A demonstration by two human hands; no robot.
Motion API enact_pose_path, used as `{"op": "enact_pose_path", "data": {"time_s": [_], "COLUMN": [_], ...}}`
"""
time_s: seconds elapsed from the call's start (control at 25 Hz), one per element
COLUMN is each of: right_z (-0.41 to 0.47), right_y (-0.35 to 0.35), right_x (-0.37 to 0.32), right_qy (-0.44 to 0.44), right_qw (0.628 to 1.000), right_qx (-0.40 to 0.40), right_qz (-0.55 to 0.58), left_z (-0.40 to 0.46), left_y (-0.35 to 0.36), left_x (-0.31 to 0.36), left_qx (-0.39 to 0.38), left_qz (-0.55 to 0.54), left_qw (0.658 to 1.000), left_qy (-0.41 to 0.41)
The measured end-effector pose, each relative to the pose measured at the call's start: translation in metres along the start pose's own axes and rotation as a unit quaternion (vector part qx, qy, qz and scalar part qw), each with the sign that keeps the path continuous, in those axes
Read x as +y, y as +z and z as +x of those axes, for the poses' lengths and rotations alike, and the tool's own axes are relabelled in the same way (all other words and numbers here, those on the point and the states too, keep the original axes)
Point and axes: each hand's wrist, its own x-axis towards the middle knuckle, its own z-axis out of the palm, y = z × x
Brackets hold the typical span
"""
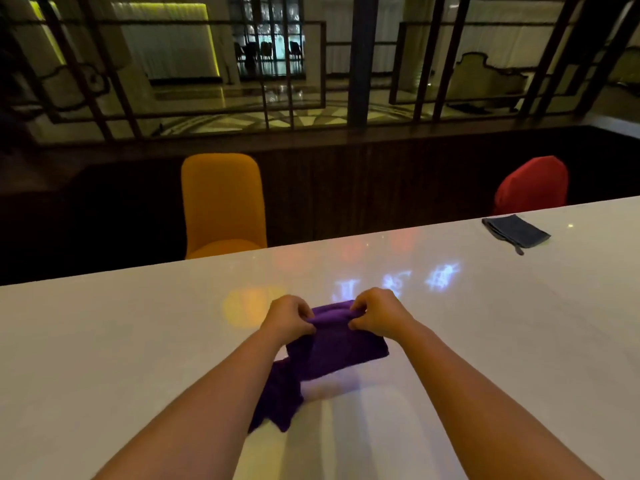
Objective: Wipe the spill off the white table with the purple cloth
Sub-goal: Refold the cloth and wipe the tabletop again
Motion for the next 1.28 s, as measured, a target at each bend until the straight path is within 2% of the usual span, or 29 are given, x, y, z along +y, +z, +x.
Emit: {"op": "enact_pose_path", "data": {"time_s": [0.28,0.64,1.0,1.28], "right_z": [0.019,0.04,0.058,0.069], "right_y": [-0.054,-0.004,0.079,0.193], "right_x": [-0.116,-0.24,-0.313,-0.289], "right_qy": [-0.117,-0.205,-0.157,-0.067], "right_qw": [0.993,0.979,0.987,0.995], "right_qx": [0.021,-0.01,-0.036,-0.072], "right_qz": [0.003,-0.02,-0.002,0.025], "left_z": [-0.036,-0.092,-0.098,-0.077], "left_y": [-0.13,-0.224,-0.271,-0.222], "left_x": [0.012,-0.067,-0.171,-0.268], "left_qx": [0.101,0.155,0.117,0.059], "left_qz": [0.009,0.013,0.004,-0.006], "left_qw": [0.995,0.988,0.993,0.997], "left_qy": [0.024,-0.011,-0.025,-0.052]}}
